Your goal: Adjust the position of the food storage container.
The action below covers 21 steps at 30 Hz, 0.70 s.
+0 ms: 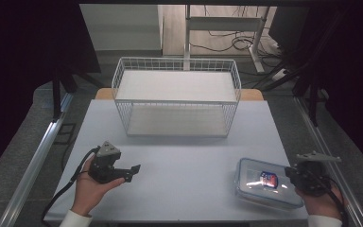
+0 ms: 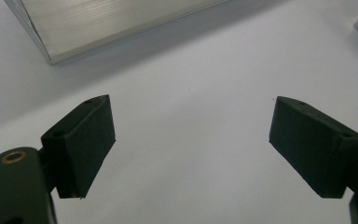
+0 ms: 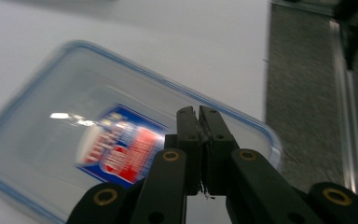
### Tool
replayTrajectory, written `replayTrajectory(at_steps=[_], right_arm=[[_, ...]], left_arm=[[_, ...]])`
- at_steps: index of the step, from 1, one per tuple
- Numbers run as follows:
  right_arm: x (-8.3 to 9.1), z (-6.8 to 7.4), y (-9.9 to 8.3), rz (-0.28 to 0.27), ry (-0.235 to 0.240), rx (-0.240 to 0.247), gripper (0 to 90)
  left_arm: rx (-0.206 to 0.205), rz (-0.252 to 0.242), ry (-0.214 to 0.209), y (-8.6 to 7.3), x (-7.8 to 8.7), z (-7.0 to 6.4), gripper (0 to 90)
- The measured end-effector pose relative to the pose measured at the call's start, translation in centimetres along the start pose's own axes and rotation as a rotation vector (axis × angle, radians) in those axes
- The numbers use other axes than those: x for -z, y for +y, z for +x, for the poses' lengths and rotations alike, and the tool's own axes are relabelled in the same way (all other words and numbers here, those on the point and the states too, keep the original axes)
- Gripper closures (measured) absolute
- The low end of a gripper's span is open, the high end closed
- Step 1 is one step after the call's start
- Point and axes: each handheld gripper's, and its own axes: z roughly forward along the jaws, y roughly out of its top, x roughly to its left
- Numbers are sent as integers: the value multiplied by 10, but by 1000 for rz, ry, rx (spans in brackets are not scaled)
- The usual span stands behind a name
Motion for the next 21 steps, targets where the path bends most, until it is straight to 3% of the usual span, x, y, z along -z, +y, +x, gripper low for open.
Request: replayTrajectory(at_steps=[1,4,5,6,7,13,17,21], right_arm=[[3,-10,-5,11,-21,-27,875],[4,-19,-10,22,-32,-56,875],[4,-25,-17,42,-65,-69,875],[4,-25,-17,42,-65,-69,875],[-1,-29,-26,82,-97,-59,875],[-12,-40,-38,140,-104,-94,877],[-23,-41,-43,191,-97,-90,886],[-23,-41,-43,190,-90,-94,888]], left_arm=[[0,1,3,0,0,0,143],[1,2,4,0,0,0,143],[2,3,4,0,0,0,143],[2,5,3,0,0,0,143],[2,5,1,0,1,0,142],[1,8,5,0,0,0,142],[2,1,11,0,1,0,147],[3,4,12,0,0,0,148]])
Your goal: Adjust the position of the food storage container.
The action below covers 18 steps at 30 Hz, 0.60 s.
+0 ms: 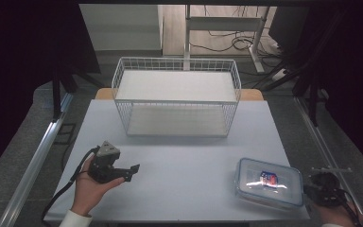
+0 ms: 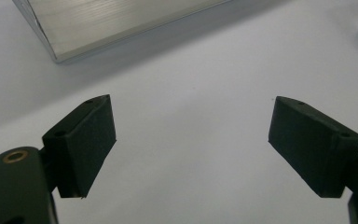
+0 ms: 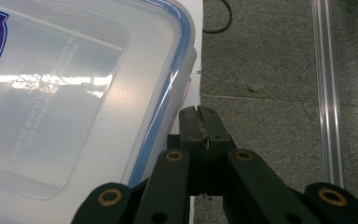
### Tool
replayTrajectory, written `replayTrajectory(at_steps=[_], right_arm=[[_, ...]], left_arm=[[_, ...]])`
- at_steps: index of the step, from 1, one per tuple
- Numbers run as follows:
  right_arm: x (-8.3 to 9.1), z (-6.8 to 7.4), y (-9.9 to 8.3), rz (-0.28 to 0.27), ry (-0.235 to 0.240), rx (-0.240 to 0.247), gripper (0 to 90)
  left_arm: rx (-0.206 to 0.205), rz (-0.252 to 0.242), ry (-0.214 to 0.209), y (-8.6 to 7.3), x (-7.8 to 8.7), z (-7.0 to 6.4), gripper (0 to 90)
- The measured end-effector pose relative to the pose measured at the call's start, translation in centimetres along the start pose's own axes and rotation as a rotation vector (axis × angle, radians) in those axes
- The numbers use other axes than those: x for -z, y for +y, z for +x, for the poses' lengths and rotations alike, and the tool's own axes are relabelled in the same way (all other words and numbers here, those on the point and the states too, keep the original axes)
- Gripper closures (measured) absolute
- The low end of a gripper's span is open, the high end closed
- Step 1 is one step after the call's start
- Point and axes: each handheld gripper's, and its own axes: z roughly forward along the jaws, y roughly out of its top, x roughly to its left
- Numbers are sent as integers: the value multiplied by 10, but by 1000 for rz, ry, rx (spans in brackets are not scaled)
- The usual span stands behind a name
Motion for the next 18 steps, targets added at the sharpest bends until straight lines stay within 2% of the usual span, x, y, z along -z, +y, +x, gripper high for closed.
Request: replayTrajectory(at_steps=[7,9,12,18], right_arm=[[1,3,1,7,-12,8,889],[0,5,2,9,23,10,890],[0,8,3,11,21,19,889],[-3,25,9,20,74,61,889]], left_arm=[[9,-21,7,0,2,-1,155],[10,-23,10,0,3,0,156],[7,-18,10,0,2,0,156],[-5,-5,10,0,1,0,155]])
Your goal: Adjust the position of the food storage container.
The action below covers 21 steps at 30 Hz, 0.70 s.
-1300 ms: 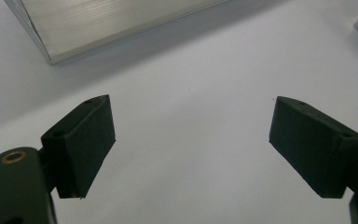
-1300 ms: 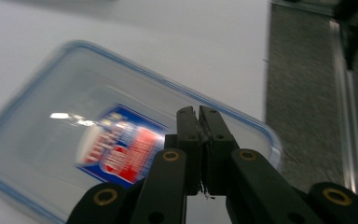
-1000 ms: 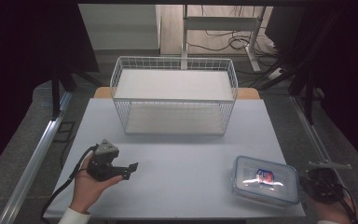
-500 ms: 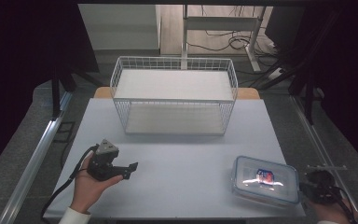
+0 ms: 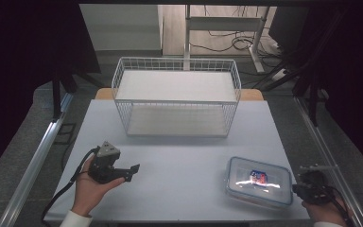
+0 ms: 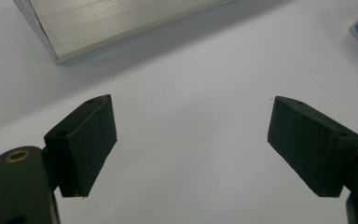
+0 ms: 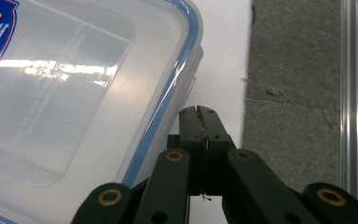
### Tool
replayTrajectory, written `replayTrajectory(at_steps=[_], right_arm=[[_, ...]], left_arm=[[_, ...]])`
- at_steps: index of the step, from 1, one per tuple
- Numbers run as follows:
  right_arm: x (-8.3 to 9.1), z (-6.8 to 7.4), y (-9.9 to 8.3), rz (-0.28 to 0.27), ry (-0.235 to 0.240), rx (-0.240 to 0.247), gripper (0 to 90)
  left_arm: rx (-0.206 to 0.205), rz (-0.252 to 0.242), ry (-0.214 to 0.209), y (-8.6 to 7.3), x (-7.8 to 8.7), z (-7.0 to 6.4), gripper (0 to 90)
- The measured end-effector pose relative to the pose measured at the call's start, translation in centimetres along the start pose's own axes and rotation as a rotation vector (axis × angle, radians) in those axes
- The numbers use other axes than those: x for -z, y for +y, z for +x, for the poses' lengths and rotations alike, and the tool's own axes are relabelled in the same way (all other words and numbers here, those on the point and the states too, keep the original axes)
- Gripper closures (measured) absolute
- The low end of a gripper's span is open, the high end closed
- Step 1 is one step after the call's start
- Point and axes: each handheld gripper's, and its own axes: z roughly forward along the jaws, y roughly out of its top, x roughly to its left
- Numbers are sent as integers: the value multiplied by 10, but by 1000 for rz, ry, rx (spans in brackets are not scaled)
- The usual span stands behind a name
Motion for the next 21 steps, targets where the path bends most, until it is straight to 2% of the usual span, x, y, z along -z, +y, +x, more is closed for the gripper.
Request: replayTrajectory(at_steps=[4,9,14,15,16,17,18,21], right_arm=[[-5,11,6,-7,38,23,889],[-10,23,13,-11,57,55,889],[-16,50,27,-18,125,113,889],[-16,50,27,-18,125,113,889],[-19,61,33,-21,143,135,889],[-19,61,33,-21,143,135,889],[-22,71,38,-23,160,163,889],[-26,85,47,-30,183,199,889]], left_arm=[[1,4,3,0,0,1,156],[-6,12,6,-1,-2,1,155],[-1,10,8,-1,-1,1,155],[-1,10,8,-1,-1,1,155],[1,9,9,-2,0,1,155],[1,9,9,-2,0,1,155],[1,9,7,-3,1,1,155],[11,11,8,-5,2,3,155]])
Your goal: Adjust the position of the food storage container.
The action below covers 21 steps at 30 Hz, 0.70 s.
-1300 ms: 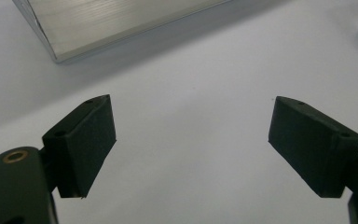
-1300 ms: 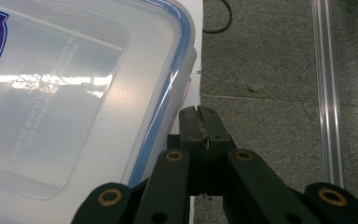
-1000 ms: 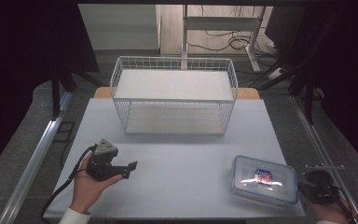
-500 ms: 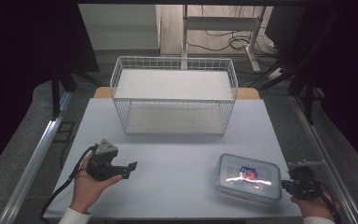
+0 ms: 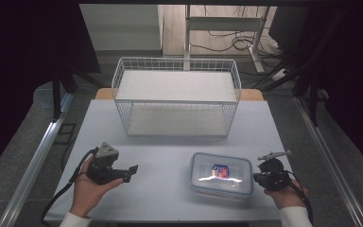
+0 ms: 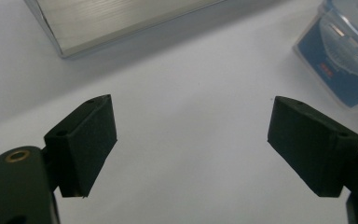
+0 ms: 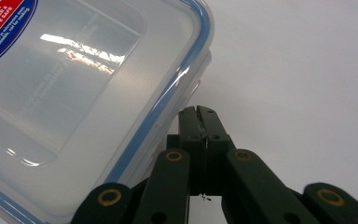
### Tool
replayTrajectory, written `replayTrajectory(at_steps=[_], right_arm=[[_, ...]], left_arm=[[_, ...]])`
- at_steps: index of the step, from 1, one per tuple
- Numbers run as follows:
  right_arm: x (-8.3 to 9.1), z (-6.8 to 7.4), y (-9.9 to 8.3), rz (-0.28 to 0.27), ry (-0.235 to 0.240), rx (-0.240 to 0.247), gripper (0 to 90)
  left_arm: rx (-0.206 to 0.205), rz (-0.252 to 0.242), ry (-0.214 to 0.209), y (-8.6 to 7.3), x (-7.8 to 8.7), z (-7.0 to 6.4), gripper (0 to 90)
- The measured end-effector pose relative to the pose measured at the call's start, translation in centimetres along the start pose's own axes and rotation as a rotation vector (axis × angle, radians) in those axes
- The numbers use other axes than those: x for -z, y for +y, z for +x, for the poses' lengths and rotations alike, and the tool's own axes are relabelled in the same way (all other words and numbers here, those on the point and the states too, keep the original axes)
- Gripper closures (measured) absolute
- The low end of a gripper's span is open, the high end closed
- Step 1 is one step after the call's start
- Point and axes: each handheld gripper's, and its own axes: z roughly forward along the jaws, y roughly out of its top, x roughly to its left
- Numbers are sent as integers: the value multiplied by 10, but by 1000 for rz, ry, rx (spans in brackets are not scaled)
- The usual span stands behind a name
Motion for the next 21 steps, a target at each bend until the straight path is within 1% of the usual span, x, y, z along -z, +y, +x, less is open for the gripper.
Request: replayTrajectory(at_steps=[2,3,4,5,6,7,9,11,12,13,14,15,16,17,18,19,21], right_arm=[[-4,7,7,-6,15,16,889],[-4,7,7,-6,15,16,889],[-6,10,10,-10,17,25,889],[-10,18,16,-11,26,44,889],[-10,18,16,-11,26,44,889],[-13,24,22,-11,32,66,889],[-17,33,28,-14,39,87,889],[-20,41,33,-16,58,106,889],[-20,41,33,-16,58,106,889],[-23,49,39,-19,82,125,889],[-23,49,39,-19,82,125,889],[-27,56,45,-22,96,142,889],[-27,56,45,-22,96,142,889],[-29,60,48,-24,105,150,889],[-31,63,50,-25,119,160,889],[-35,68,55,-28,152,167,889],[-39,74,60,-29,174,177,889]], left_arm=[[7,0,0,-1,1,1,155],[7,0,0,-1,1,1,155],[11,-3,-1,-1,1,2,155],[14,-10,-5,0,2,2,155],[14,-10,-5,0,2,2,155],[8,-5,0,-1,2,2,155],[7,-5,-4,-2,2,1,155],[8,-2,-7,-4,3,0,154],[8,-2,-7,-4,3,0,155],[18,-5,-10,-5,4,1,155],[18,-5,-10,-5,4,1,155],[23,-7,-10,-6,5,2,155],[26,-7,-10,-6,5,2,155],[29,-8,-8,-7,6,3,154],[33,-8,-2,-7,7,3,155],[35,-11,-1,-7,8,3,154],[49,-20,-6,-6,8,3,154]])
